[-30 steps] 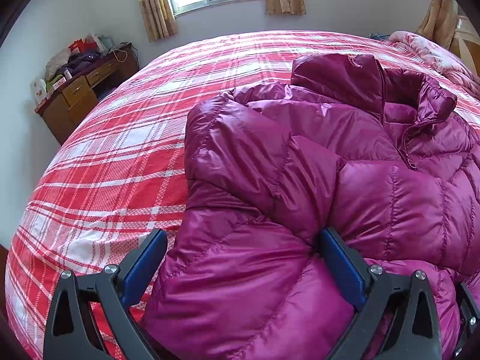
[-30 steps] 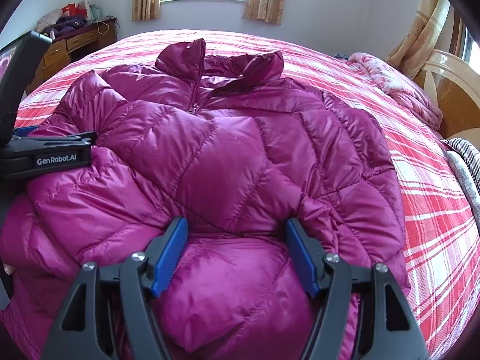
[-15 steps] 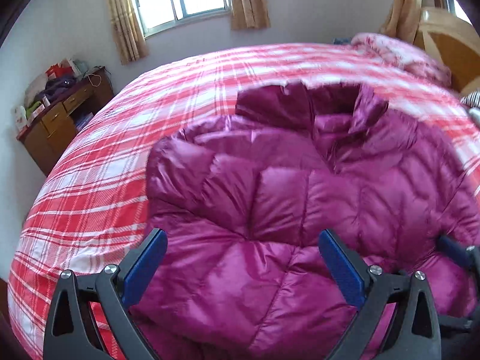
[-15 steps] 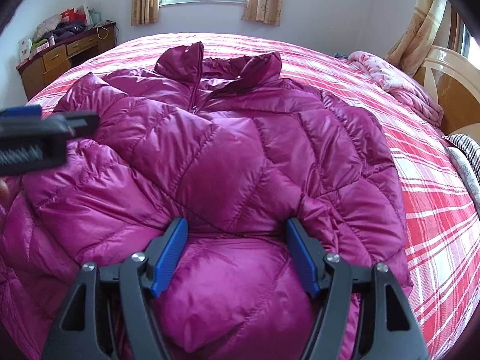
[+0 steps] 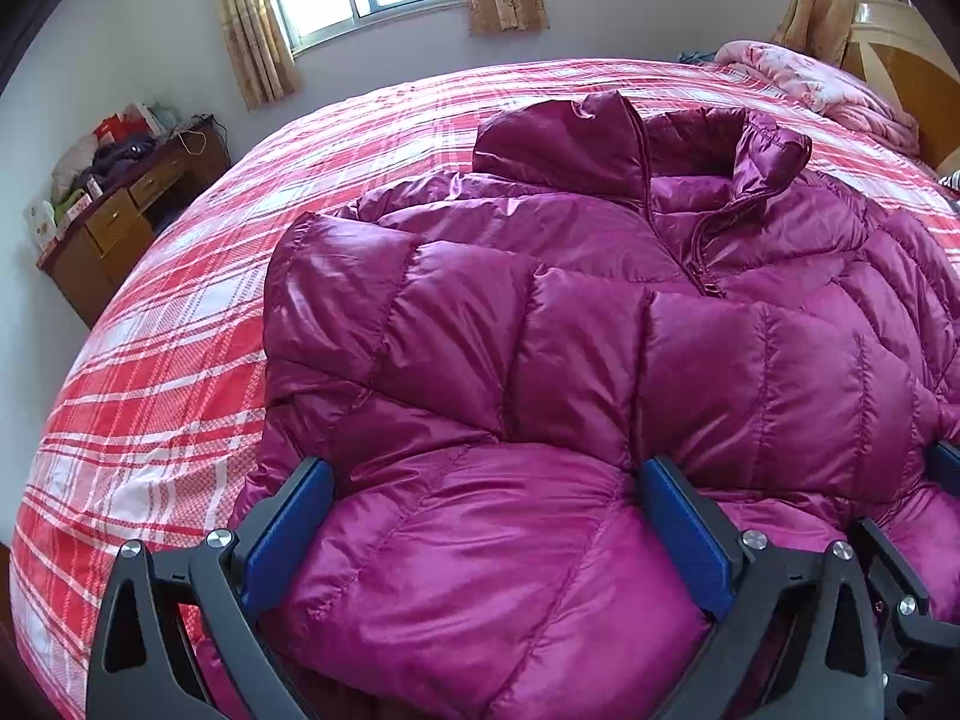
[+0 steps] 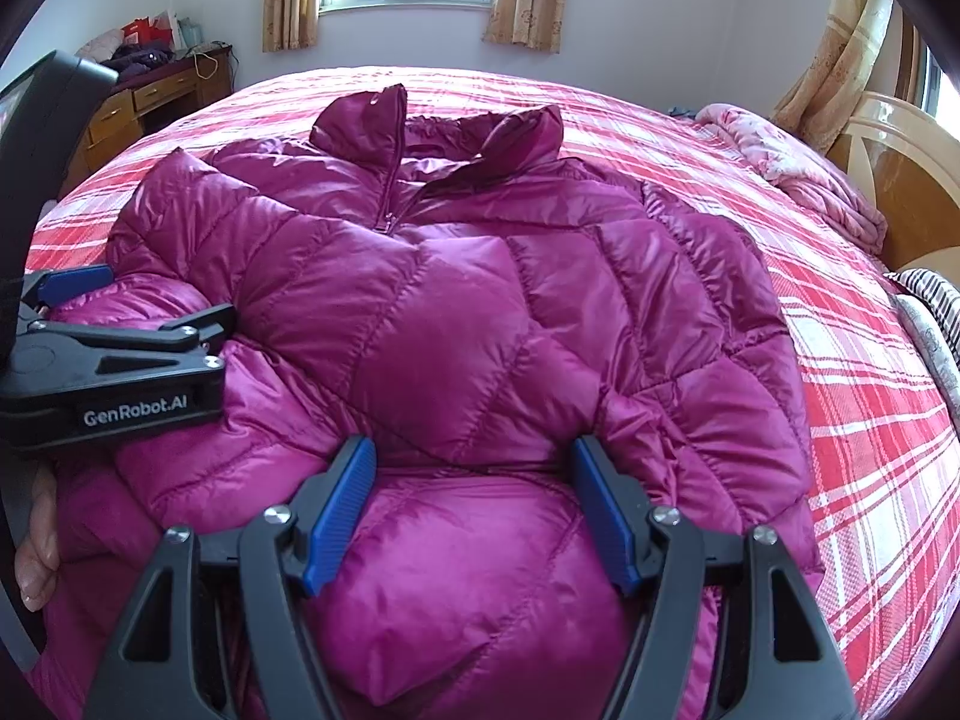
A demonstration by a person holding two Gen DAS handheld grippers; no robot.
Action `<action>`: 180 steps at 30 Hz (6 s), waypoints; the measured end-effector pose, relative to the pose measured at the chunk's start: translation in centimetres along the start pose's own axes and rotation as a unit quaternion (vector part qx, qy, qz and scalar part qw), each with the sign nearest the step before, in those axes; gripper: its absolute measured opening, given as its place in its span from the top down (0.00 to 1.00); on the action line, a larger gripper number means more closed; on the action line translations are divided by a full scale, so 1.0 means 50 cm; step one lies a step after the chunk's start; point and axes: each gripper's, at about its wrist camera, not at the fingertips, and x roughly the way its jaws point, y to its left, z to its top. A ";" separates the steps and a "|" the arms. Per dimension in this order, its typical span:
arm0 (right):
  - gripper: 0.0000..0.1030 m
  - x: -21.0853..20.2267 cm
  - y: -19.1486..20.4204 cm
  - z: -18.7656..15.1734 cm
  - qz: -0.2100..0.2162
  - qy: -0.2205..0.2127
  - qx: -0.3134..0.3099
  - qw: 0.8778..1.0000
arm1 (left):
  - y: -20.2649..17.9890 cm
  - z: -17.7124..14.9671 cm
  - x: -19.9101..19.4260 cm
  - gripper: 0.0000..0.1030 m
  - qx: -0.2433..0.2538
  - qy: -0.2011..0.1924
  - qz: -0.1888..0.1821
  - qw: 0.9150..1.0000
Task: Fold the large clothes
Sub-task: 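Move both open grippers to the jacket hem, then grasp the hem with the left gripper while the right gripper grasps the hem beside it, then lift the hem with both grippers and fold it toward the collar, then open, then press the folded jacket flat with both open grippers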
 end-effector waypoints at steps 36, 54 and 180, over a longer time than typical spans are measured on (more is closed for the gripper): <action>0.19 0.173 -0.220 0.428 0.094 0.043 0.070 0.992 | 0.043 0.443 0.199 0.01 -0.053 0.052 -0.059 0.995; 0.89 0.211 -0.175 0.411 0.052 0.066 -0.040 0.996 | 0.043 0.360 0.123 0.94 0.023 0.026 -0.130 0.991; 0.49 0.239 -0.089 0.255 0.009 0.028 -0.018 0.999 | -0.076 0.244 0.180 0.28 0.018 -0.001 -0.115 0.993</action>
